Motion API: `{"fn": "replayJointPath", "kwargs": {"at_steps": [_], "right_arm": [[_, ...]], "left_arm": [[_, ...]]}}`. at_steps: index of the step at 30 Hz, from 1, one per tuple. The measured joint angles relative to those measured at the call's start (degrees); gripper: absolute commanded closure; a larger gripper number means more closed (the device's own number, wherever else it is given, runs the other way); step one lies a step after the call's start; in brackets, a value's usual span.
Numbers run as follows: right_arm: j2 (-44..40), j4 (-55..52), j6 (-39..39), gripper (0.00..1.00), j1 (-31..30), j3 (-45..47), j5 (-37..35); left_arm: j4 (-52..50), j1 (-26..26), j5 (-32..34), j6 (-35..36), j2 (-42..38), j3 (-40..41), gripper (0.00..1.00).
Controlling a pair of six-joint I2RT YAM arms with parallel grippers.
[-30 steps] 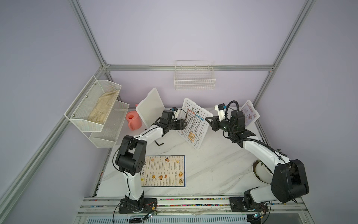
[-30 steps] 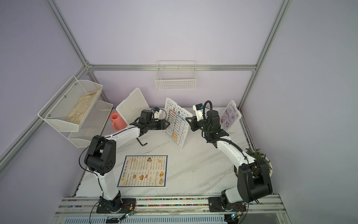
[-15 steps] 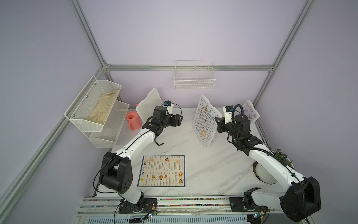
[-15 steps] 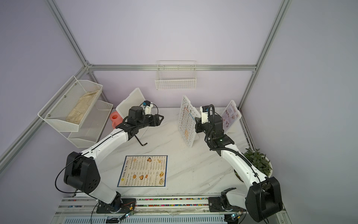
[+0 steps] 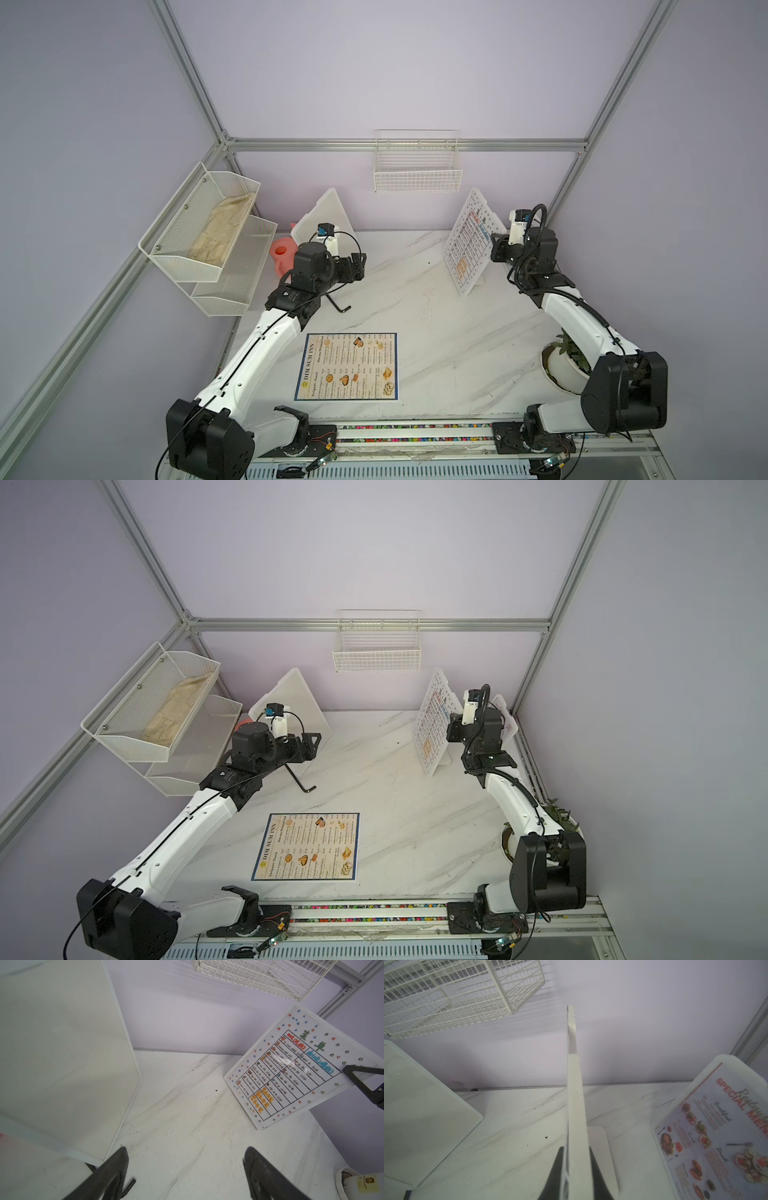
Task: Insert the menus into the narrow rack
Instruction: Move the narrow rack to the center of the board.
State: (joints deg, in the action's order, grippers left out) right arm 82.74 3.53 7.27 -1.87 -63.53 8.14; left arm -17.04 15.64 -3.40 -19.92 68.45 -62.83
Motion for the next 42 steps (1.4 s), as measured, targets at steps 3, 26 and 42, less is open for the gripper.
{"fn": "replayJointPath", "kwargs": {"at_steps": [3, 26, 42], "right_arm": [[2.1, 1.2, 0.3, 1.0, 2.1, -1.1, 2.9], [-8.0, -5.7, 1.0, 0.34, 0.7, -3.2, 5.7], [-5.6, -8.4, 1.5, 0.32, -13.8, -8.0, 23.5]], "left_arm": [[-1.8, -2.7, 1.1, 0.1, -2.3, 0.4, 0.05], [-7.8, -22.3, -0.9, 5.8, -1.5, -2.2, 0.0], [-1.8, -26.9, -19.0, 11.5, 16.8, -14.2, 0.22]]}}
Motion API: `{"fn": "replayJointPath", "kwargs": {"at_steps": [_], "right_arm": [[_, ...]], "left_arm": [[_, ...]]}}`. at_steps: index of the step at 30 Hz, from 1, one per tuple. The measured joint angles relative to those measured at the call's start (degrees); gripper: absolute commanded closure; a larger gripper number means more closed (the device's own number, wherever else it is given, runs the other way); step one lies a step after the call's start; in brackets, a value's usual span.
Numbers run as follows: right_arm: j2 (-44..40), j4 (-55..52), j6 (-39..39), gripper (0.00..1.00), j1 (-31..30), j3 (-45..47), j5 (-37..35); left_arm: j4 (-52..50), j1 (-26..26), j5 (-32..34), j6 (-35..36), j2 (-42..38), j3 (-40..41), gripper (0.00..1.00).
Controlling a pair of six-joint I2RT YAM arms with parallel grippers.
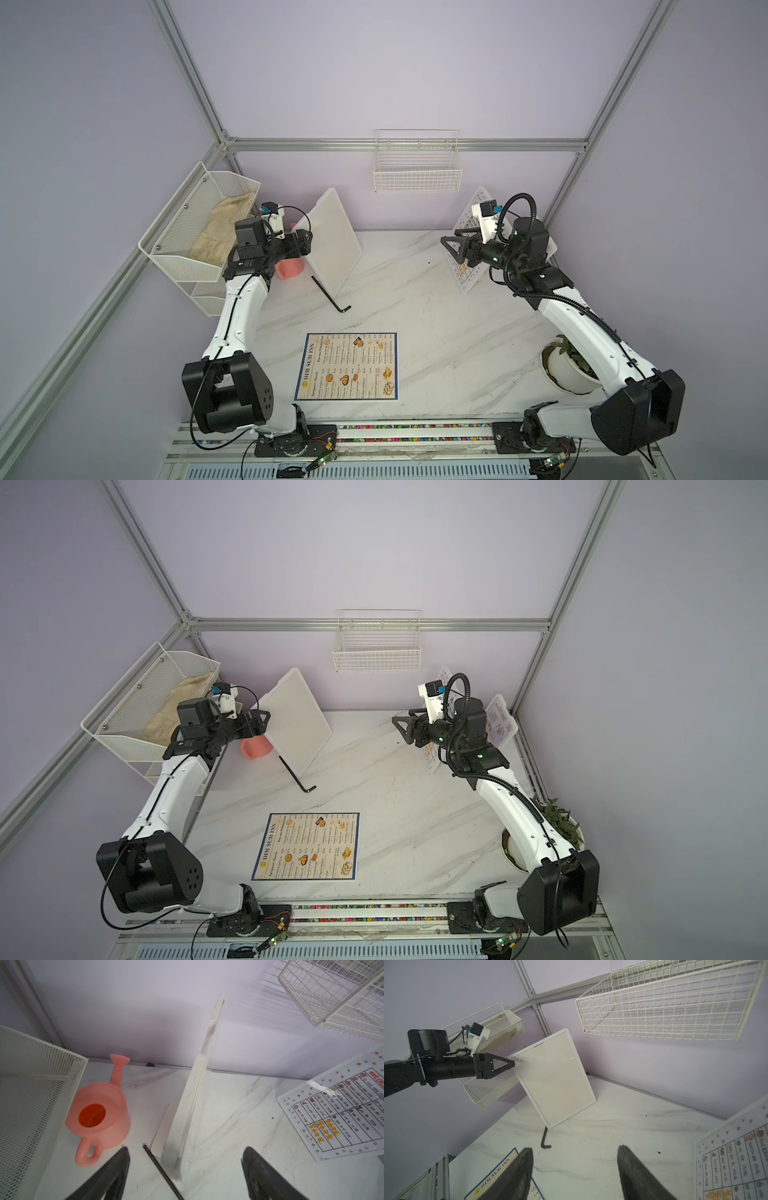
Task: Insert the menus into the narrow rack
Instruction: Move the narrow rack to the center of the board.
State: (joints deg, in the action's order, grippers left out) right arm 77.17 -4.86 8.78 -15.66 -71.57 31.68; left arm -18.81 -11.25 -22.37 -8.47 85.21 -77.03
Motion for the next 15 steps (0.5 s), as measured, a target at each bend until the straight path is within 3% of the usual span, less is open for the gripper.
{"fn": "replayJointPath", "kwargs": {"at_steps": [7, 15], "right_arm": [[0.0, 0.0, 0.1, 0.33, 0.0, 0.0, 1.5], [0.0, 0.1, 0.4, 0.33, 0.0, 0.9, 2.3]], "left_arm": [[0.6, 0.0, -6.6, 0.7, 2.5, 0.0, 0.43], [1.6, 1.0, -8.2, 0.8, 2.5, 0.0, 0.65]]}}
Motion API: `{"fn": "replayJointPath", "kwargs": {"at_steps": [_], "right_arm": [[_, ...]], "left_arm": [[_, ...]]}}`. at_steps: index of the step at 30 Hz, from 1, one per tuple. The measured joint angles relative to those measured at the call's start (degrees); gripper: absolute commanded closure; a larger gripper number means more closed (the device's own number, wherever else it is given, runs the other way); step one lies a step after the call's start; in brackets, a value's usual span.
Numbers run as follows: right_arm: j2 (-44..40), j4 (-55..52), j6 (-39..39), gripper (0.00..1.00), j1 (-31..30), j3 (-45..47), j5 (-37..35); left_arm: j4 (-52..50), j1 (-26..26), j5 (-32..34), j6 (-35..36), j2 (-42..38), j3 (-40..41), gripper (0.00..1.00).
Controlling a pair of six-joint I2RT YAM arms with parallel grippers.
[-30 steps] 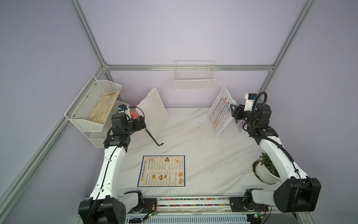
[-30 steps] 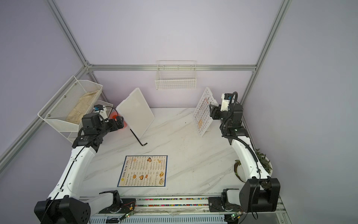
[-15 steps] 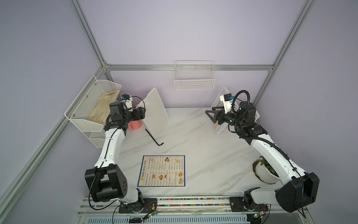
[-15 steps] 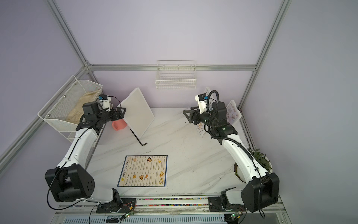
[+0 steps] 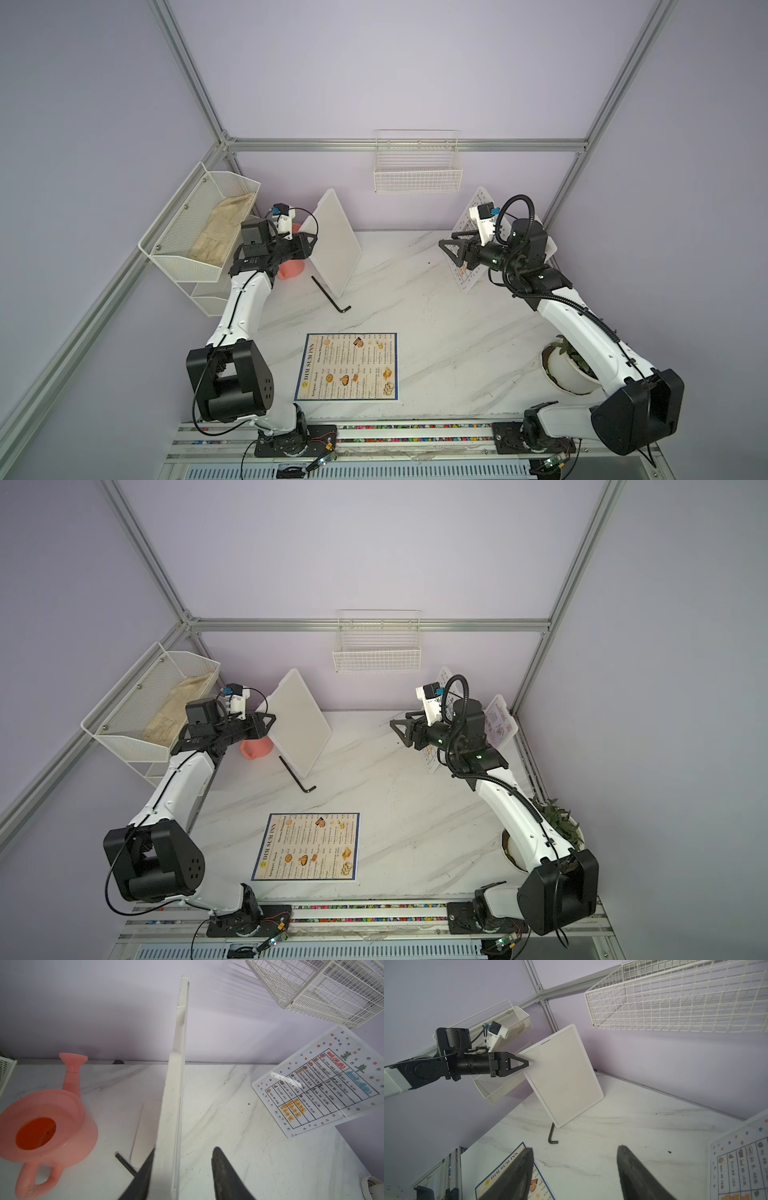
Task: Insert the menus into the narrow rack
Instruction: Move the narrow rack to the center of the board.
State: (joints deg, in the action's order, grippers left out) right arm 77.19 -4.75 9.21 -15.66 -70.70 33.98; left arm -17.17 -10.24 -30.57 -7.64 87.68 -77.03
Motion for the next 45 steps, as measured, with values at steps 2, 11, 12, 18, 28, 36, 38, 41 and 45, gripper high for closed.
{"fn": "replayJointPath", "kwargs": {"at_steps": [2, 11, 12, 18, 28, 36, 38, 41, 45], "right_arm": [[0.0, 0.0, 0.1, 0.34, 0.0, 0.4, 0.0], [0.0, 0.2, 1.0, 0.34, 0.0, 1.5, 0.0], [0.0, 0.2, 1.1, 0.34, 0.0, 1.5, 0.0], [0.0, 0.3, 1.2, 0.34, 0.0, 1.9, 0.0], [-0.5, 0.4, 1.5, 0.35, 0.0, 2.2, -0.1], [-1.3, 1.3, 2.3, 0.35, 0.0, 4.5, -2.1], [-1.3, 1.4, 2.5, 0.35, 0.0, 4.9, -2.5], [-1.3, 1.7, 2.5, 0.35, 0.0, 5.2, -2.8], [-1.2, 1.7, 2.4, 0.28, 0.0, 5.3, -2.8]], "left_arm": [[0.0, 0.5, 0.1, 0.3, 0.0, 0.0, 0.7], [0.4, 3.9, 0.8, 0.4, 0.0, 0.0, 0.79], [0.5, 4.4, 1.0, 0.4, 0.0, 0.0, 0.79], [1.2, 7.1, 1.6, 0.3, 0.0, 0.0, 0.82], [0.3, 12.3, -1.4, -0.3, 0.0, 0.1, 0.83], [-0.1, 20.0, -5.7, -0.2, 0.0, 0.1, 0.83], [-0.1, 21.8, -7.3, -0.1, 0.0, 0.1, 0.83], [-0.1, 23.6, -9.7, 0.1, 0.0, 0.1, 0.72], [0.1, 23.9, -9.6, 1.0, 0.0, 0.1, 0.37]]}}
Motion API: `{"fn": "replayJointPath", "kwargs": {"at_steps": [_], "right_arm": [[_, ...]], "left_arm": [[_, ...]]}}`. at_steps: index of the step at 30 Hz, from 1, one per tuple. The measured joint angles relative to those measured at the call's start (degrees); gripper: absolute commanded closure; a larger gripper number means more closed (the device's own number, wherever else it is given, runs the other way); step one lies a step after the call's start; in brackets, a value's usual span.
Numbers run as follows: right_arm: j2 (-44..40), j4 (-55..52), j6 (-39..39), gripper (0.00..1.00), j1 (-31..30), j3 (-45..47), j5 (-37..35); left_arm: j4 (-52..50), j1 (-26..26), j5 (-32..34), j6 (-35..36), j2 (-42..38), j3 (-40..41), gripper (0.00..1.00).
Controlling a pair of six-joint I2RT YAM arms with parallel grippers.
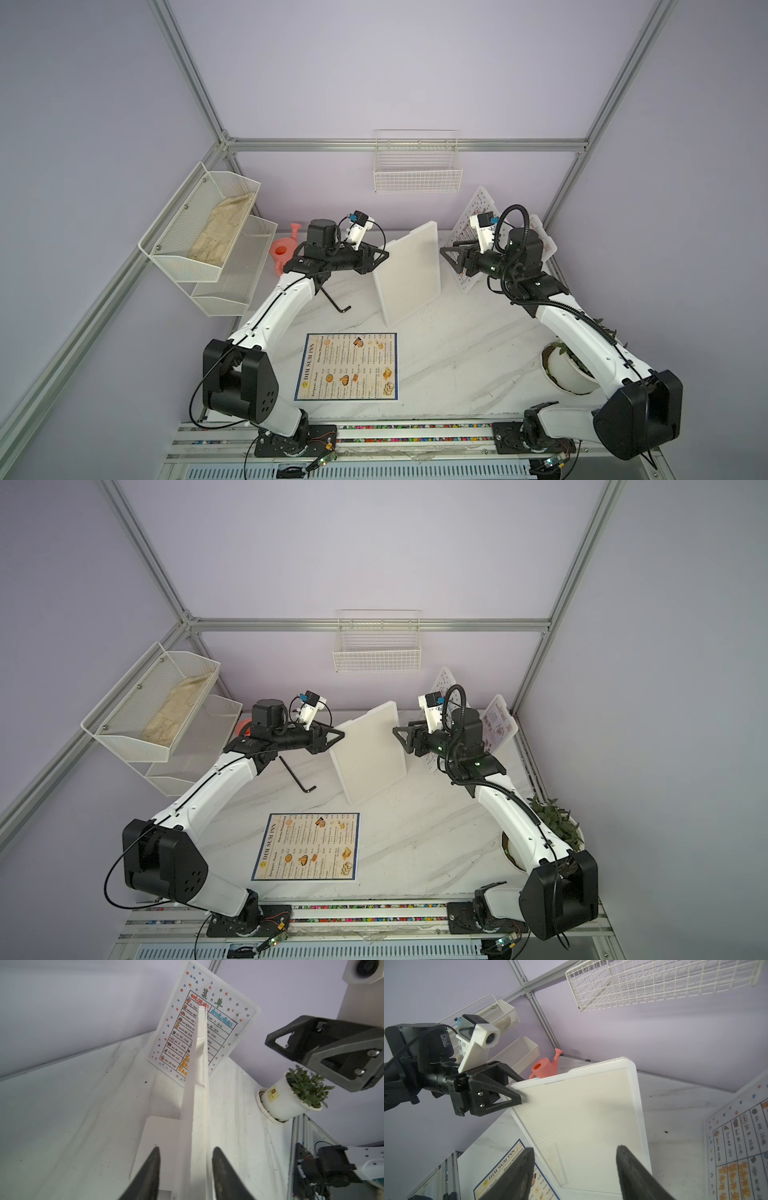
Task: Insert the menus into the narrow rack
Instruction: Move the narrow rack to the center of the board.
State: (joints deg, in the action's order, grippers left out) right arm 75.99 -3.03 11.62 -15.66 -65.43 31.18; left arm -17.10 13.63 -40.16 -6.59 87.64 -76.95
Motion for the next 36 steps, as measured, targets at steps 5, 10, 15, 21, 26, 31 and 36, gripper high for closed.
{"fn": "replayJointPath", "kwargs": {"at_steps": [5, 10, 15, 21, 26, 31, 36], "right_arm": [[2.5, -0.5, 0.0, 0.15, 0.0, -0.9, -0.1], [9.2, -0.9, -0.3, 0.06, 0.3, -3.8, -0.2], [15.4, -0.3, -0.6, 0.05, 1.8, -5.5, 1.3], [20.4, 1.4, -1.1, 0.04, 4.9, -6.5, 6.9], [21.5, 4.5, -0.7, 0.13, 4.9, -6.6, 11.8], [21.4, 9.6, 1.5, 0.27, 4.7, -4.7, 15.3], [20.5, 11.3, 3.1, 0.34, 4.7, -0.9, 17.5]], "left_arm": [[-0.5, -0.1, 4.3, 0.2, -0.1, 0.0, 0.2], [0.1, -0.1, 10.4, -0.6, -3.7, 5.0, 0.21], [1.8, -0.1, 14.5, -3.0, -7.3, 10.2, 0.31], [2.9, -0.2, 20.7, -5.1, -8.4, 12.5, 0.36], [3.7, -0.8, 22.5, -6.4, -7.7, 12.5, 0.43], [4.4, -0.9, 22.6, -7.5, -3.5, 12.5, 0.5], [4.3, -0.9, 22.7, -8.4, -1.6, 12.5, 0.51]]}}
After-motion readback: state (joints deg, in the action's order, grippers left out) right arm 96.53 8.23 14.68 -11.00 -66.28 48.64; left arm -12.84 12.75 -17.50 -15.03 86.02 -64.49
